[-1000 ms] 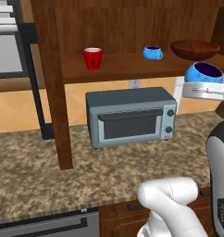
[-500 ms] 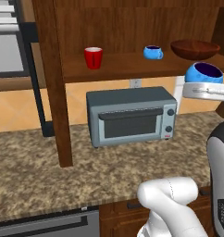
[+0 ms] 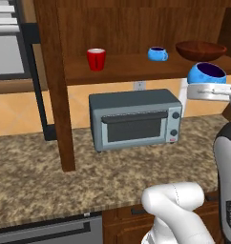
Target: Gather all objects into one cabinet and sort the glasses and bowls to opposite sides.
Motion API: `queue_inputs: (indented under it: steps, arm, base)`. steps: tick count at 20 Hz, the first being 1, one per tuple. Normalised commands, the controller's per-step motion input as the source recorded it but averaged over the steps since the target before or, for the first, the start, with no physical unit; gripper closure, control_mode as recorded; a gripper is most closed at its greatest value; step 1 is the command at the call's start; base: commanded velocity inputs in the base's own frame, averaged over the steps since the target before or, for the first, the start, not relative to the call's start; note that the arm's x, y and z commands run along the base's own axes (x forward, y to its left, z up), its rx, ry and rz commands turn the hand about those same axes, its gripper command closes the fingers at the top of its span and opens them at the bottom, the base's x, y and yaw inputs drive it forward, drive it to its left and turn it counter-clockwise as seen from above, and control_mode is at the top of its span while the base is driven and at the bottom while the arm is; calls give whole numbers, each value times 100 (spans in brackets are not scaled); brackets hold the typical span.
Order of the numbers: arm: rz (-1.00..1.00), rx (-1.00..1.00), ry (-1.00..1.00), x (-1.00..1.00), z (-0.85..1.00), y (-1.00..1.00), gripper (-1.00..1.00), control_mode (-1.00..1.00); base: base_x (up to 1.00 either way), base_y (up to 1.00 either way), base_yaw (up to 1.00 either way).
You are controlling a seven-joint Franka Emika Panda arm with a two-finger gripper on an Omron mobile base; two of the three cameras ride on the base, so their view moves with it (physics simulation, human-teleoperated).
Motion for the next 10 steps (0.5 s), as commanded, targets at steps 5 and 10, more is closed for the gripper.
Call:
queue_inputs:
  steps: [5, 10]
  arm:
    - [28, -13, -3, 10, 12, 6, 100, -100]
    - [10, -16, -10, -8, 1, 28, 100, -100]
  base:
    - [0, 0, 0]
    - [0, 0, 0]
